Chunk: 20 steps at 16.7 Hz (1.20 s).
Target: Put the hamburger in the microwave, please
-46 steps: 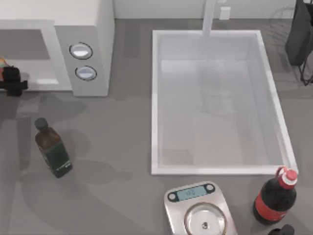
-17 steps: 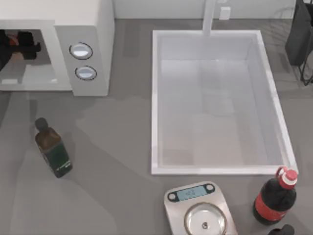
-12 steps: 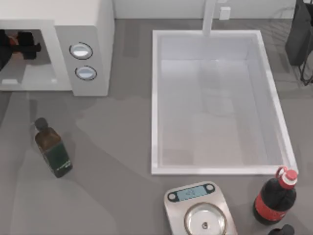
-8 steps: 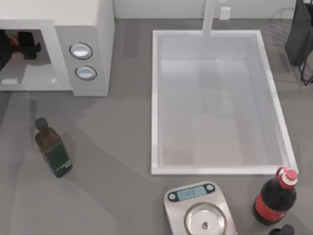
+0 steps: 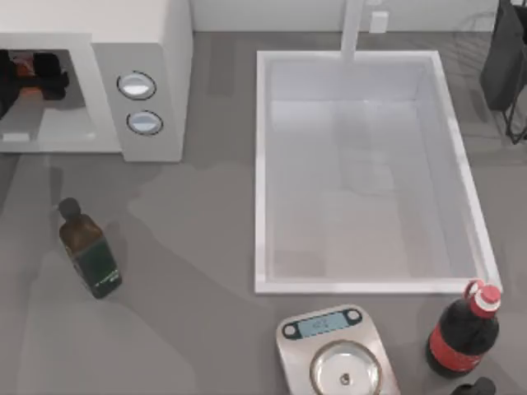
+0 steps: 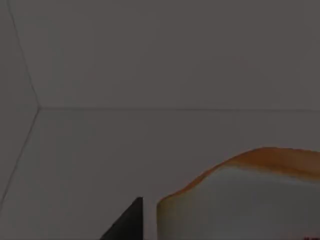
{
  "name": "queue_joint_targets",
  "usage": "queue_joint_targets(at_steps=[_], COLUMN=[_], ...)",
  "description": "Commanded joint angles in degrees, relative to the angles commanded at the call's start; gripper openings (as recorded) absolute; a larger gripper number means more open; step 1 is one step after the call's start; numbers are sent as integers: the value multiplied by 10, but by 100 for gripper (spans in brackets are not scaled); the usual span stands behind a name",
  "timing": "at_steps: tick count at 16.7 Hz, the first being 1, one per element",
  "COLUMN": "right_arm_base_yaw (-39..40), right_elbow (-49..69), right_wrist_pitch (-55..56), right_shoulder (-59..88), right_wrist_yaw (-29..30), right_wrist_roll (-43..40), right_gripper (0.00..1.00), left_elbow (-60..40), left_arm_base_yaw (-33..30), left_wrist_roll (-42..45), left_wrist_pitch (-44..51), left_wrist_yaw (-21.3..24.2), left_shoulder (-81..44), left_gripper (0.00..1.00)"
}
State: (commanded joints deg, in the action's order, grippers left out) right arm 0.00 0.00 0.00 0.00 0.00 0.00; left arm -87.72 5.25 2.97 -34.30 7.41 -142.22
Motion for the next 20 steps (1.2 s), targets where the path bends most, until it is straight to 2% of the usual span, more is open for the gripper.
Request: queue_joint_targets(at_steps=[8,9,14,20], right_arm_base_yaw=[0,0,0,0], right_elbow=[0,0,0,0], right_wrist_pitch=[0,0,0,0], right_shoulder=[0,0,0,0], right_wrist_yaw=[0,0,0,0], right_wrist_roll=[0,0,0,0], right_gripper=[100,100,100,100], left_elbow=[0,135,199,431], left_arm_base_yaw=[0,16,27,55], left_wrist_roll=[0,2,4,14], left_wrist_pitch=[0,-40,-72,-174], left_wrist_yaw=[0,3,10,41], left_shoulder=[0,94,128,236], left_gripper=[100,100,100,100])
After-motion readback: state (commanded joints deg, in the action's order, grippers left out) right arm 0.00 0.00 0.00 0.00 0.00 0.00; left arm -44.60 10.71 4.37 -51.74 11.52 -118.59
